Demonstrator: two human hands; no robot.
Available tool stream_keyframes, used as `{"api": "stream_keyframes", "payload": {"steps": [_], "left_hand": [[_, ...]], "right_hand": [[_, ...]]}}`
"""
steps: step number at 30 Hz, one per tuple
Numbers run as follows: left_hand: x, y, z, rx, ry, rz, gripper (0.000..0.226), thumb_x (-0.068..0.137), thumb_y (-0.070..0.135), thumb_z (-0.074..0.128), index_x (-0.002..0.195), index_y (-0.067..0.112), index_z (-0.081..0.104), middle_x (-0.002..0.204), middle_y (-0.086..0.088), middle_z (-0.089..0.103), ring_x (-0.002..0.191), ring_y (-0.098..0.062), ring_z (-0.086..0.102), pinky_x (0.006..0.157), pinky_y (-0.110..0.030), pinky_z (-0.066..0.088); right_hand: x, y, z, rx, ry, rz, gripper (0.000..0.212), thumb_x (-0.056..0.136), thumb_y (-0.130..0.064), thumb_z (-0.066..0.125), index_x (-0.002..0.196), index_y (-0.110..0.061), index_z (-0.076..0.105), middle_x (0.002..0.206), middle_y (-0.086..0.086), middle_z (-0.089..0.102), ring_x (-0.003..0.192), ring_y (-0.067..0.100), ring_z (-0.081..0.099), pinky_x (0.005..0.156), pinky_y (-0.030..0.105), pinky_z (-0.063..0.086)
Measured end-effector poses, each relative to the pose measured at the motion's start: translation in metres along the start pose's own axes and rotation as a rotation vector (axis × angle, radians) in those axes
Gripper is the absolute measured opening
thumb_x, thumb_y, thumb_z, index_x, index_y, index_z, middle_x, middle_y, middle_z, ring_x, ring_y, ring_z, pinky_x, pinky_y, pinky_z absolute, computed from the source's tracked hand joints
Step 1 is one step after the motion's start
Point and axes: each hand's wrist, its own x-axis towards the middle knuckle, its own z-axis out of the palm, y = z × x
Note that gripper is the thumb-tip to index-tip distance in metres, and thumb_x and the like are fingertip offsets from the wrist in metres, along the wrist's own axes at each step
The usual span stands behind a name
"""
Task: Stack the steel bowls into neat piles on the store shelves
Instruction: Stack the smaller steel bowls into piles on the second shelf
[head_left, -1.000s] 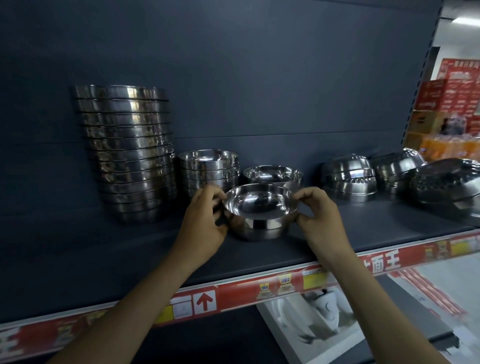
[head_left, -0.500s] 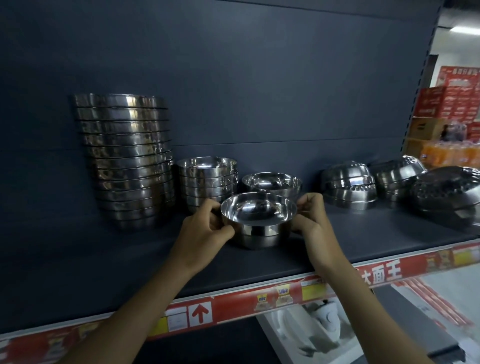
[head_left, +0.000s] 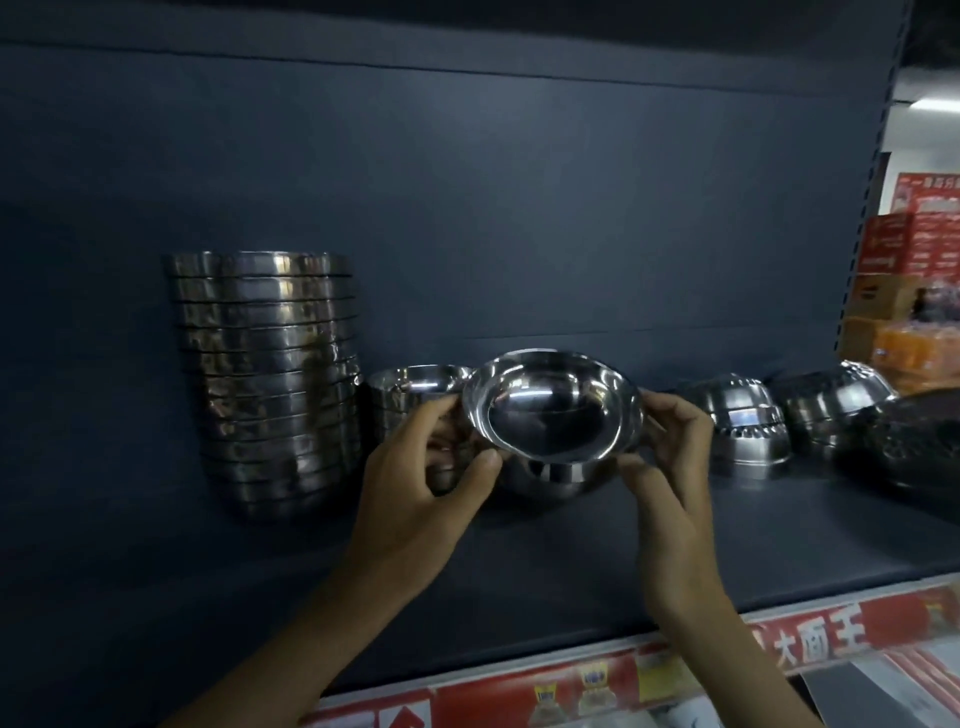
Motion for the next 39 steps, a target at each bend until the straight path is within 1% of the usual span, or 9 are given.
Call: {"api": "stream_keyframes", "payload": {"steps": [7, 11, 13, 16, 21, 27, 31, 34, 39], "left_hand": [[0.035, -0.008, -0.017, 0.127, 0.266, 0.139, 0.052, 0.085, 0.046, 0.058, 0.131, 0.021, 0.059, 0.114, 0.009, 0.062, 0.102, -0.012, 0.064, 0.085, -0.038, 0.057], [0.049, -0.018, -0.024, 0.191, 0.366, 0.165, 0.061, 0.086, 0.047, 0.056, 0.14, 0.017, 0.053, 0.121, 0.008, 0.059, 0.108, -0.008, 0.062, 0.091, -0.024, 0.054], [0.054, -0.027, -0.027, 0.222, 0.402, 0.152, 0.064, 0.088, 0.047, 0.054, 0.144, 0.016, 0.049, 0.132, 0.003, 0.058, 0.115, -0.01, 0.06, 0.096, -0.027, 0.052], [0.055, -0.044, -0.031, 0.236, 0.395, 0.119, 0.061, 0.093, 0.04, 0.055, 0.149, 0.019, 0.041, 0.145, 0.003, 0.053, 0.129, -0.011, 0.053, 0.105, -0.036, 0.049], [0.051, -0.058, -0.031, 0.169, 0.338, 0.013, 0.059, 0.096, 0.027, 0.061, 0.15, 0.024, 0.038, 0.142, 0.021, 0.048, 0.133, 0.002, 0.045, 0.111, -0.028, 0.04], [0.047, -0.061, -0.021, 0.322, 0.316, -0.017, 0.063, 0.097, 0.028, 0.057, 0.154, 0.02, 0.029, 0.15, 0.007, 0.044, 0.137, -0.006, 0.043, 0.113, -0.028, 0.037], [0.041, -0.061, -0.015, 0.476, 0.317, -0.017, 0.061, 0.097, 0.031, 0.055, 0.151, 0.013, 0.033, 0.129, 0.012, 0.048, 0.121, 0.0, 0.041, 0.099, 0.0, 0.025], [0.036, -0.06, -0.014, 0.523, 0.307, -0.023, 0.06, 0.097, 0.035, 0.05, 0.149, 0.009, 0.036, 0.117, 0.008, 0.048, 0.114, -0.009, 0.046, 0.092, -0.007, 0.03], [0.029, -0.06, -0.013, 0.534, 0.297, -0.03, 0.067, 0.093, 0.044, 0.044, 0.149, 0.009, 0.035, 0.132, 0.0, 0.048, 0.123, -0.012, 0.045, 0.096, -0.01, 0.028]], "right_hand": [[0.052, 0.012, 0.058, 0.082, -0.017, -0.098, 0.054, 0.086, -0.028, 0.049, 0.136, -0.012, 0.037, 0.131, -0.012, 0.057, 0.124, 0.007, 0.054, 0.102, 0.029, 0.045], [0.078, 0.032, 0.083, 0.13, -0.045, -0.043, 0.051, 0.084, -0.013, 0.042, 0.134, -0.02, 0.041, 0.123, -0.022, 0.061, 0.119, 0.002, 0.055, 0.101, 0.027, 0.044], [0.086, 0.042, 0.091, 0.128, -0.075, -0.024, 0.053, 0.084, -0.013, 0.041, 0.136, -0.022, 0.04, 0.126, -0.019, 0.06, 0.121, 0.003, 0.055, 0.101, 0.028, 0.043], [0.087, 0.055, 0.099, 0.131, -0.108, 0.0, 0.056, 0.085, -0.013, 0.04, 0.14, -0.025, 0.038, 0.132, -0.019, 0.058, 0.126, 0.001, 0.053, 0.101, 0.026, 0.043], [0.083, 0.072, 0.094, 0.079, -0.163, 0.02, 0.056, 0.09, -0.013, 0.037, 0.142, -0.031, 0.033, 0.135, -0.029, 0.053, 0.13, -0.005, 0.047, 0.103, 0.018, 0.04], [0.076, 0.077, 0.089, -0.047, -0.159, 0.073, 0.042, 0.106, -0.014, 0.035, 0.14, -0.038, 0.033, 0.129, -0.035, 0.052, 0.124, -0.016, 0.045, 0.095, 0.004, 0.036], [0.072, 0.079, 0.087, -0.166, -0.118, 0.122, 0.045, 0.107, -0.033, 0.034, 0.151, -0.027, 0.029, 0.14, -0.018, 0.05, 0.127, -0.009, 0.045, 0.104, 0.016, 0.033], [0.069, 0.078, 0.088, -0.232, -0.104, 0.147, 0.045, 0.107, -0.035, 0.033, 0.151, -0.025, 0.031, 0.141, -0.011, 0.051, 0.128, 0.001, 0.047, 0.106, 0.019, 0.033], [0.065, 0.076, 0.088, -0.284, -0.1, 0.182, 0.038, 0.106, -0.03, 0.032, 0.143, -0.029, 0.04, 0.119, -0.025, 0.056, 0.108, -0.023, 0.047, 0.085, -0.005, 0.032]]}}
